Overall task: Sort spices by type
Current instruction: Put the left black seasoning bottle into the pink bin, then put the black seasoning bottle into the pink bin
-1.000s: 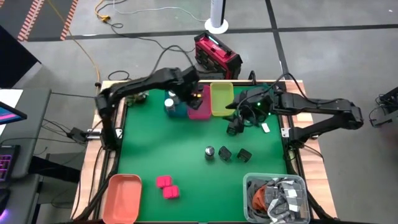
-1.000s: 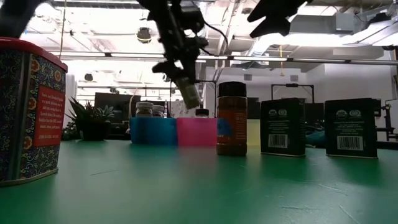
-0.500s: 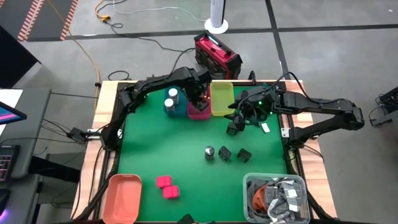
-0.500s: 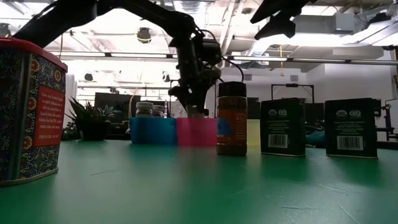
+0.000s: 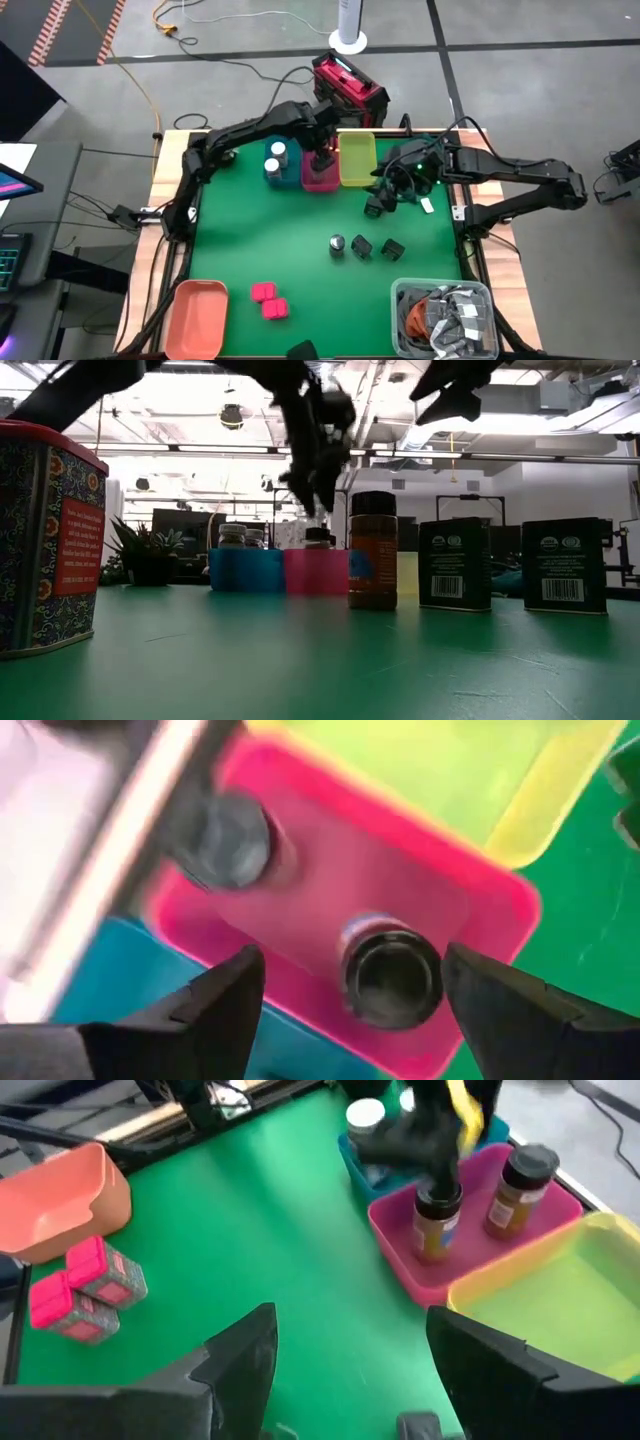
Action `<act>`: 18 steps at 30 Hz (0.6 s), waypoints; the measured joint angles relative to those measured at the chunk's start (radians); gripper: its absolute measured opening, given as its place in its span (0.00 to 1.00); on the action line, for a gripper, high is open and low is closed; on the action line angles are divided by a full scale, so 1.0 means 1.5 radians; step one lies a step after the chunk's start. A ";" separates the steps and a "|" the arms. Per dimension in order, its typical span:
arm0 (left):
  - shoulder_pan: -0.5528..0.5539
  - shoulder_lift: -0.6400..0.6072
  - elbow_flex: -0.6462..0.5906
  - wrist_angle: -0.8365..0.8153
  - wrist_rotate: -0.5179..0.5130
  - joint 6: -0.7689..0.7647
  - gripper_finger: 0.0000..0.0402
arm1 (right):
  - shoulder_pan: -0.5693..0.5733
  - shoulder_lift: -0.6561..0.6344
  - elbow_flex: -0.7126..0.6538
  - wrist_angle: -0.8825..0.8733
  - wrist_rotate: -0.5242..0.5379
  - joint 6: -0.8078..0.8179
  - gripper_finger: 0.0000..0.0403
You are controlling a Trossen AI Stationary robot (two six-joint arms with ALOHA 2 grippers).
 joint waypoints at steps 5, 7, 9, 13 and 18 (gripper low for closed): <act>-0.038 -0.060 0.008 0.007 -0.030 0.067 0.73 | -0.003 -0.023 0.000 -0.051 0.000 0.001 0.70; -0.058 -0.076 0.008 -0.013 0.004 0.060 0.73 | -0.003 -0.035 0.000 -0.057 0.000 0.004 0.70; -0.085 -0.084 0.008 -0.034 0.041 0.042 0.73 | -0.003 -0.047 0.000 -0.064 0.001 0.005 0.70; -0.169 -0.082 0.005 -0.065 0.090 0.001 0.73 | -0.006 -0.061 0.000 -0.065 0.011 0.005 0.70; -0.276 -0.082 -0.012 -0.026 0.100 -0.045 0.73 | -0.008 -0.068 0.000 -0.073 0.014 -0.007 0.70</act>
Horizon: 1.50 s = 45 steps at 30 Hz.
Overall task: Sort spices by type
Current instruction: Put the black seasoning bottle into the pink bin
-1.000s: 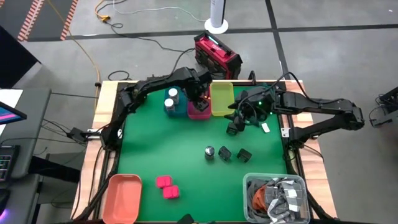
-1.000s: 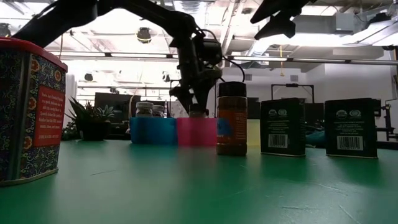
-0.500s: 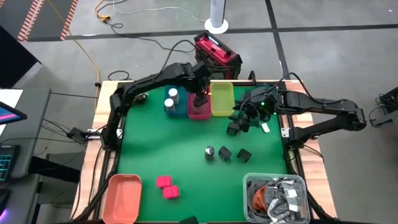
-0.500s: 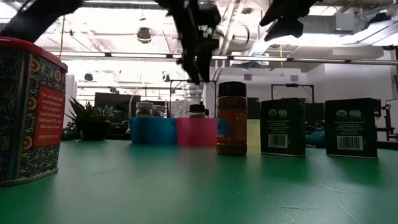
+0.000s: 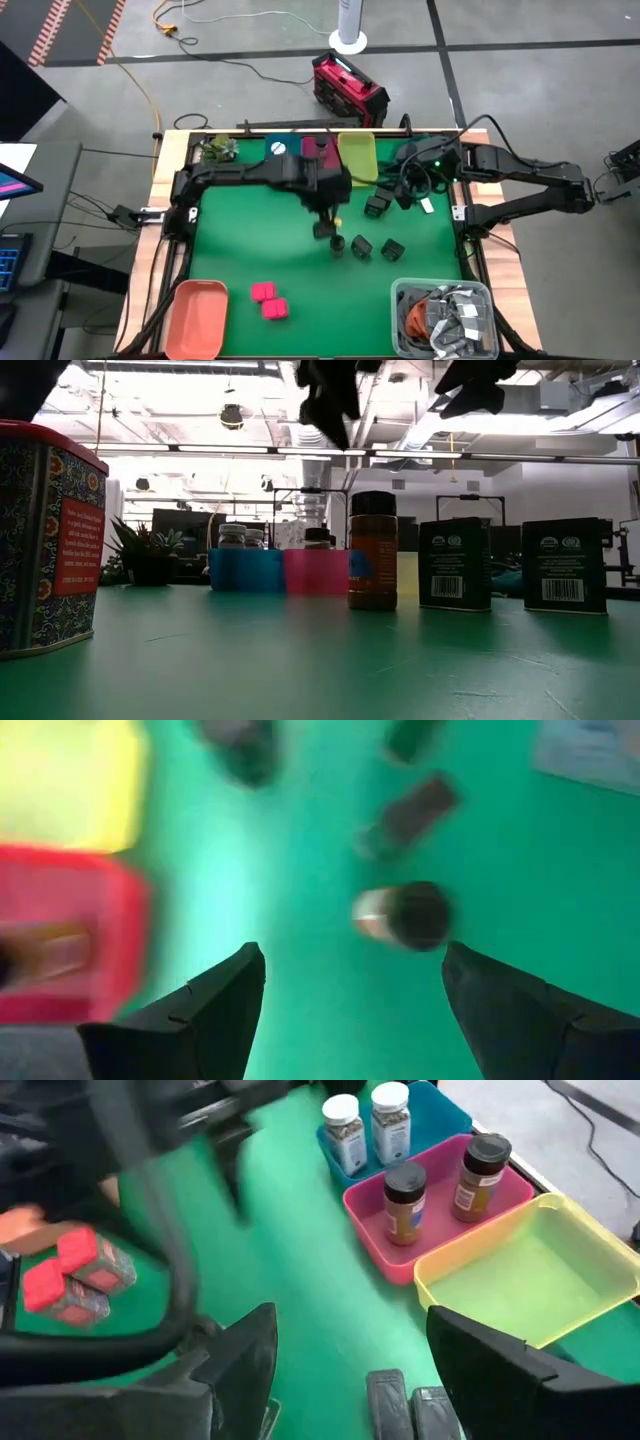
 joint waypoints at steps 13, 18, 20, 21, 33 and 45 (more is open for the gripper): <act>-0.072 0.074 0.000 0.111 -0.001 -0.157 0.73 | 0.001 -0.027 0.000 -0.013 0.004 -0.024 0.70; -0.081 0.104 0.000 0.103 -0.001 -0.179 0.73 | 0.001 -0.046 0.000 -0.039 0.004 -0.020 0.70; -0.085 0.105 -0.001 0.090 -0.021 -0.180 0.73 | 0.001 -0.051 0.000 -0.059 0.004 -0.013 0.70; -0.087 0.104 -0.001 0.082 -0.040 -0.179 0.73 | 0.002 -0.051 0.000 -0.061 0.004 -0.008 0.70; -0.091 0.108 -0.079 0.126 -0.066 -0.177 0.73 | 0.040 -0.049 0.000 -0.066 0.022 0.007 0.70; -0.087 0.104 -0.166 0.205 -0.040 -0.183 0.73 | 0.040 -0.052 0.000 -0.081 0.023 0.012 0.70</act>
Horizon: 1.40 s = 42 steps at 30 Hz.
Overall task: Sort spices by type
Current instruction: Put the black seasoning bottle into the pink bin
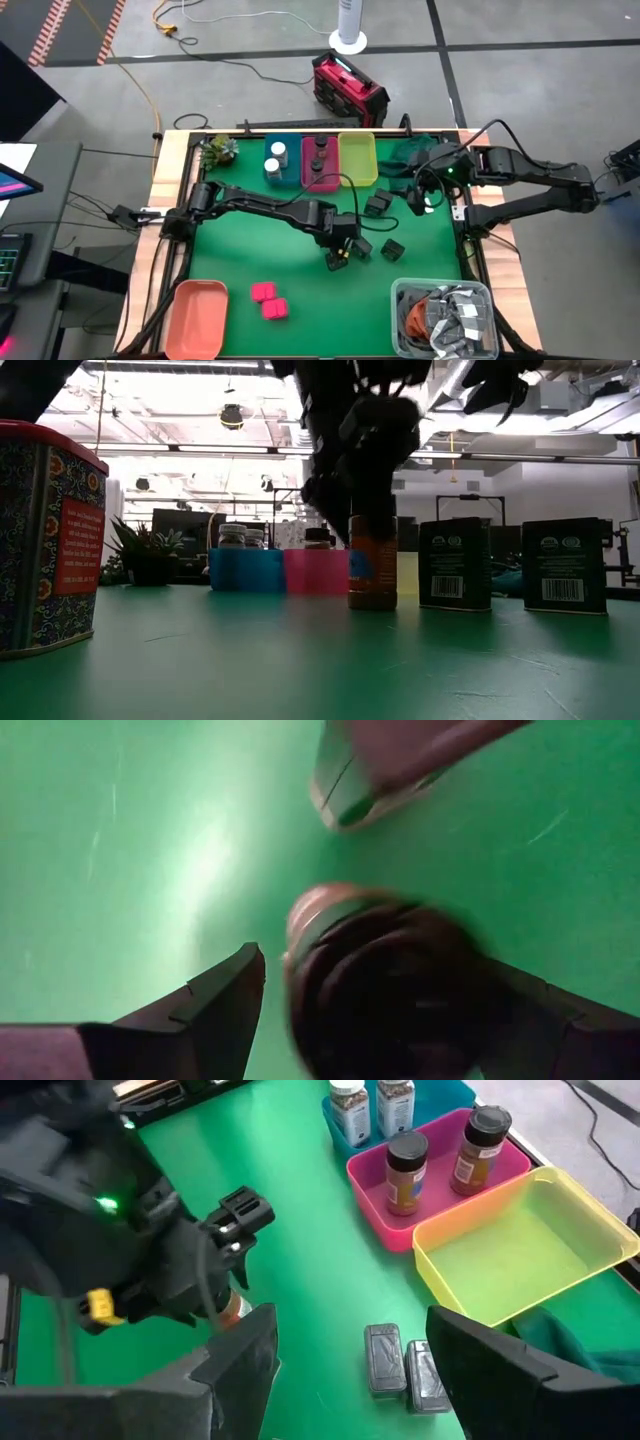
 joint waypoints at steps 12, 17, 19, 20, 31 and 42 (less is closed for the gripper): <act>0.020 -0.002 -0.043 0.064 0.013 -0.040 0.41 | 0.000 0.000 0.000 0.001 0.000 0.001 0.70; 0.050 -0.004 -0.039 0.062 0.068 -0.040 0.39 | 0.000 0.000 0.000 0.004 0.000 0.001 0.70; 0.058 -0.006 -0.037 0.065 0.071 -0.029 0.39 | 0.000 0.000 0.000 0.004 0.001 0.001 0.70; 0.061 -0.008 -0.037 0.063 0.072 -0.022 0.39 | 0.000 0.000 0.000 0.004 0.002 0.001 0.70; 0.114 -0.099 -0.037 -0.028 -0.066 0.057 0.39 | -0.001 0.000 0.000 0.011 0.031 0.007 0.70; 0.259 -0.133 -0.041 0.048 -0.144 0.148 0.41 | 0.000 0.006 0.000 0.041 0.032 0.006 0.70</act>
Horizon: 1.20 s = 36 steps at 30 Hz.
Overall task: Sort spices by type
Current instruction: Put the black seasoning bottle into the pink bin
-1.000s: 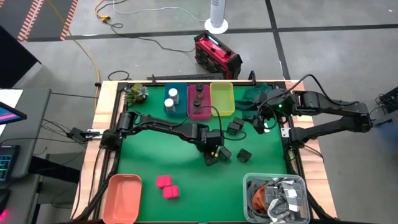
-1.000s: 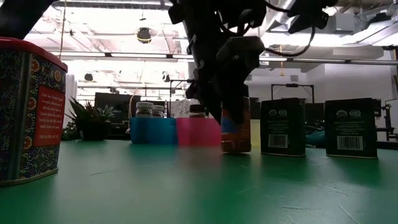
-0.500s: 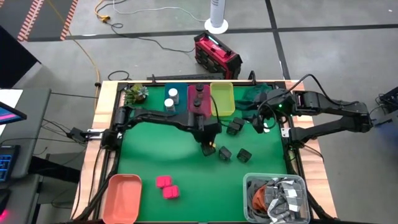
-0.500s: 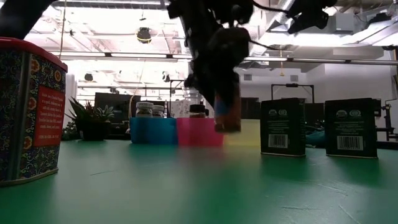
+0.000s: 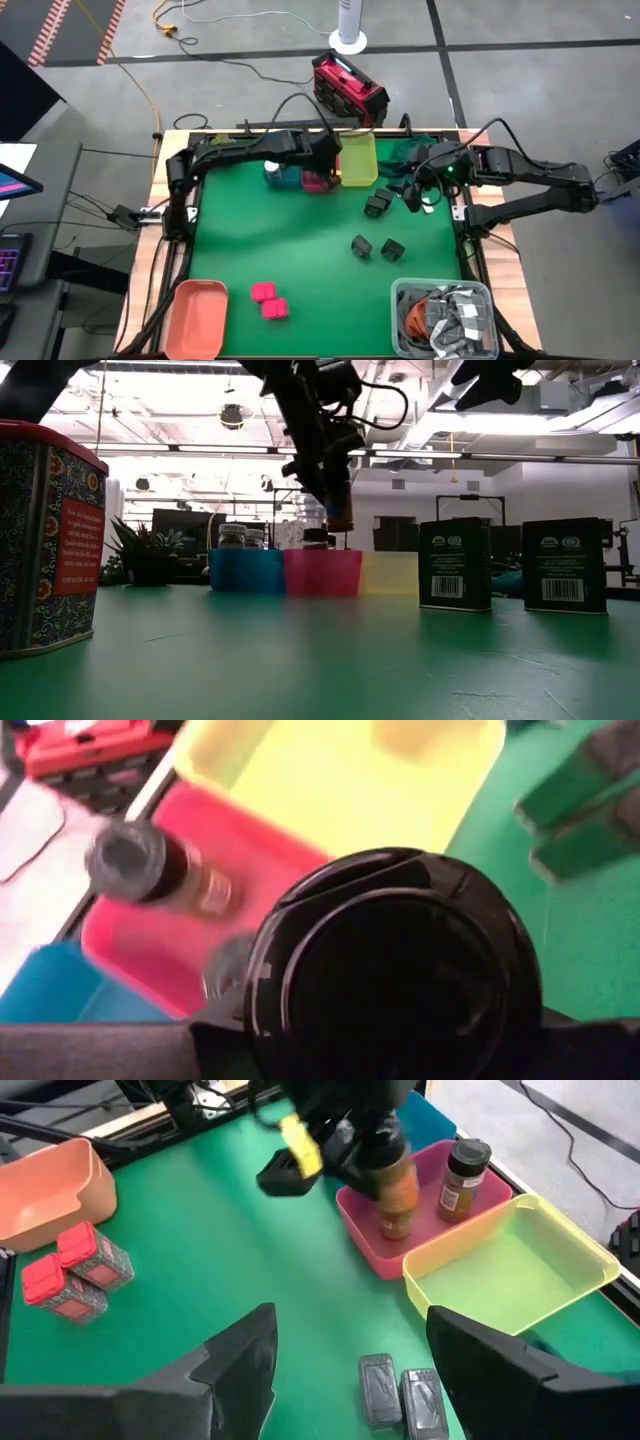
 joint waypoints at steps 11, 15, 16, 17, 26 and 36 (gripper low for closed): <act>0.043 0.022 0.000 0.016 0.032 0.013 0.41 | -0.001 0.005 0.000 0.002 0.000 0.011 0.70; 0.040 0.041 -0.001 0.028 0.049 0.023 0.41 | -0.004 0.005 0.000 0.002 0.000 0.011 0.70; 0.038 0.047 -0.001 0.025 0.049 0.025 0.41 | -0.004 0.005 0.000 0.002 0.000 0.011 0.70; 0.037 0.052 -0.001 0.027 0.048 0.025 0.41 | -0.004 0.005 0.000 0.002 0.000 0.011 0.70; 0.038 0.077 0.000 0.018 0.037 -0.011 0.41 | -0.005 0.005 0.000 0.000 0.000 0.018 0.70; 0.038 0.078 0.000 0.003 0.044 -0.009 0.58 | -0.009 0.005 0.000 0.000 0.000 0.018 0.70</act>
